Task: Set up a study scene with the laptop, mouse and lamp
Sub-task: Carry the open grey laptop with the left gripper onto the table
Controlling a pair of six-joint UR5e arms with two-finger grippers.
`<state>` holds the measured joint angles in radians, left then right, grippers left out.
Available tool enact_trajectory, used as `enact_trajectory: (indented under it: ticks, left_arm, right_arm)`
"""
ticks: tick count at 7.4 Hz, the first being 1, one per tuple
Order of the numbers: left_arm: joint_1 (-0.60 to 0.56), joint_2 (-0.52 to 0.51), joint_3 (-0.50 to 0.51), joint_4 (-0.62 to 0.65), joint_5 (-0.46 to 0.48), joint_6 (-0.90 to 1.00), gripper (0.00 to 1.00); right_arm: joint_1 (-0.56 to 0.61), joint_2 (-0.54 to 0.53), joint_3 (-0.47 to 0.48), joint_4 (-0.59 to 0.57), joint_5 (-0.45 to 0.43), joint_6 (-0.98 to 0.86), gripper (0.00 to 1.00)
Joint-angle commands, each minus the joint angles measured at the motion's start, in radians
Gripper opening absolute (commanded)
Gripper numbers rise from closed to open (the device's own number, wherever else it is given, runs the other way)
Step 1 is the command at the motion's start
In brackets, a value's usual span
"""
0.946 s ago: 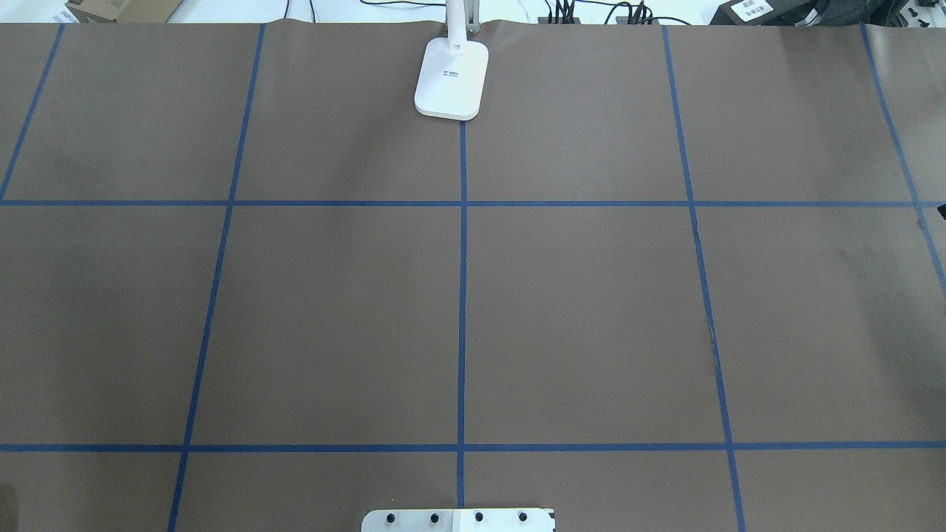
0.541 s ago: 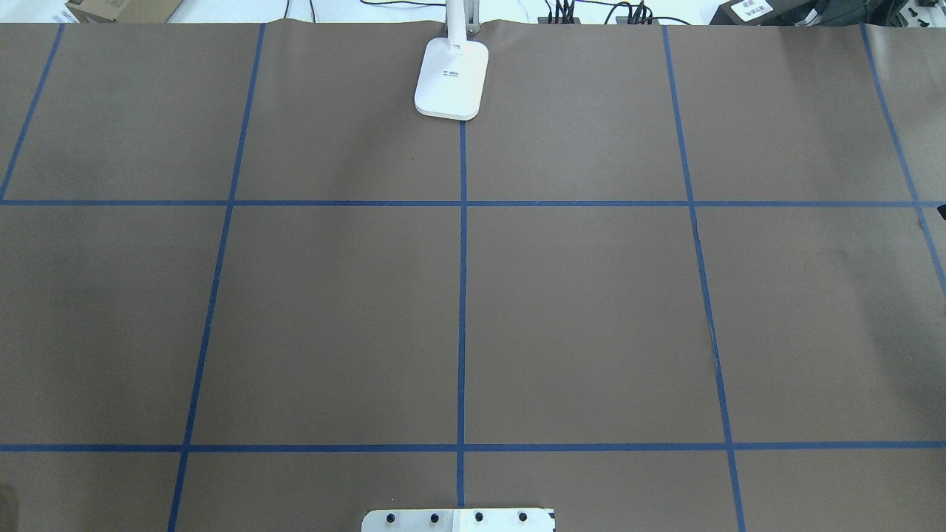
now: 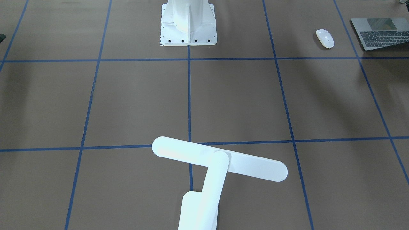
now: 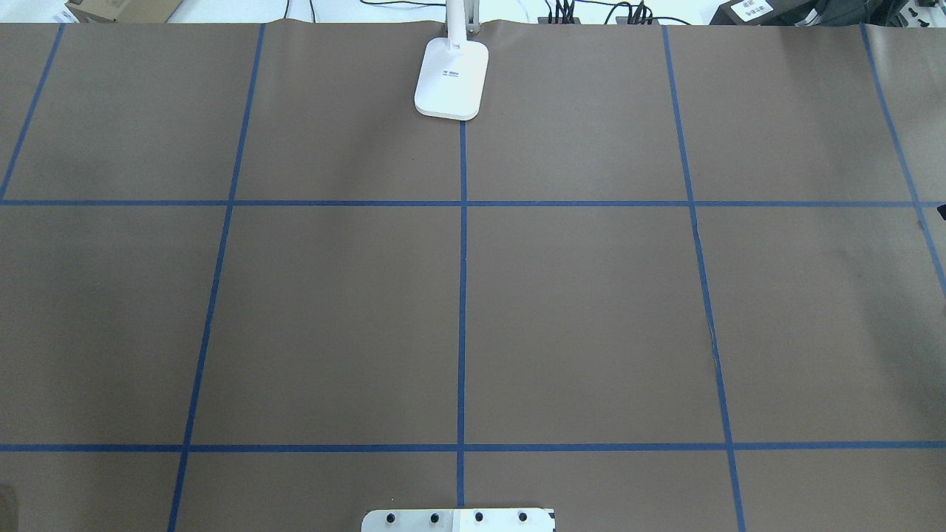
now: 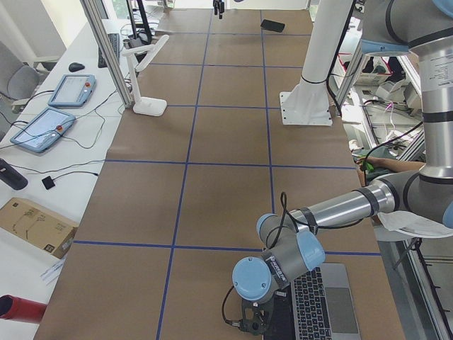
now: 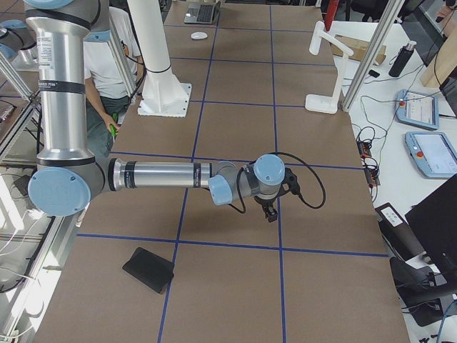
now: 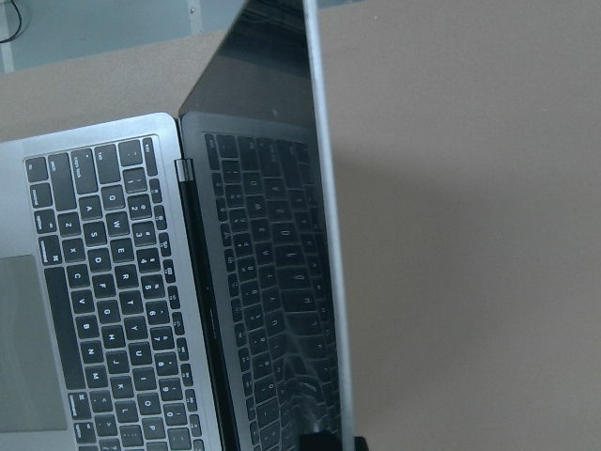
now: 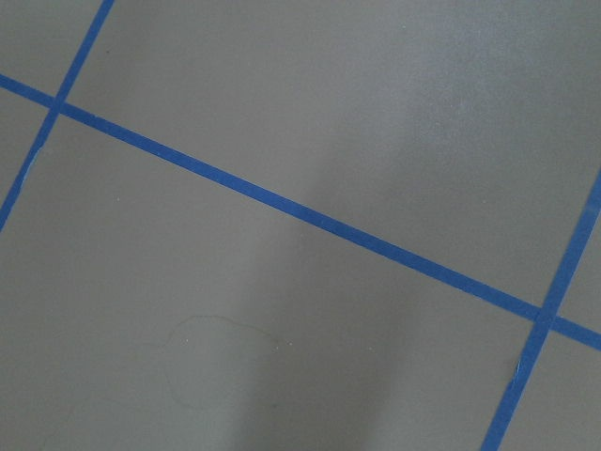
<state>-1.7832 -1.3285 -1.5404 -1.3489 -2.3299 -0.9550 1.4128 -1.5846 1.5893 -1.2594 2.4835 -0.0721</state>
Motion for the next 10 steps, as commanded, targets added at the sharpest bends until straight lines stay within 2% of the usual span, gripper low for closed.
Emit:
enact_trajectory:
  ticks: [1, 2, 3, 5, 6, 7, 9, 10]
  left_arm:
    - [-0.001, -0.011, -0.093, 0.144, -0.002, 0.048, 0.00]
    - [-0.004, -0.011, -0.162, 0.230, -0.003, 0.112, 0.00]
    - [-0.004, -0.070, -0.187, 0.314, -0.002, 0.122, 0.00]
    - [-0.001, -0.237, -0.140, 0.362, -0.008, 0.111, 0.00]
    - [0.002, -0.347, -0.082, 0.367, -0.052, 0.102, 0.00]
    - [0.037, -0.480, -0.013, 0.370, -0.080, 0.034, 0.00]
    - [0.196, -0.657, 0.010, 0.356, -0.112, -0.197, 0.00]
    - [0.223, -0.719, 0.002, 0.359, -0.114, -0.285, 0.00]
  right_arm:
    - [0.000, 0.002, -0.003, -0.002, 0.000, 0.000, 0.99]
    - [0.000, 0.002, -0.008, -0.005, 0.000, 0.000, 0.99]
    - [0.000, 0.002, -0.018, -0.006, 0.000, 0.002, 0.99]
    - [0.000, 0.002, -0.028, -0.009, 0.018, 0.003, 0.99]
    - [0.000, 0.003, -0.035, -0.009, 0.023, 0.002, 0.99]
    - [0.000, 0.006, -0.038, -0.009, 0.022, 0.003, 0.99]
    - [0.000, 0.032, -0.035, -0.006, 0.012, 0.108, 0.99]
    - [-0.001, 0.041, -0.043, -0.005, 0.006, 0.148, 0.99]
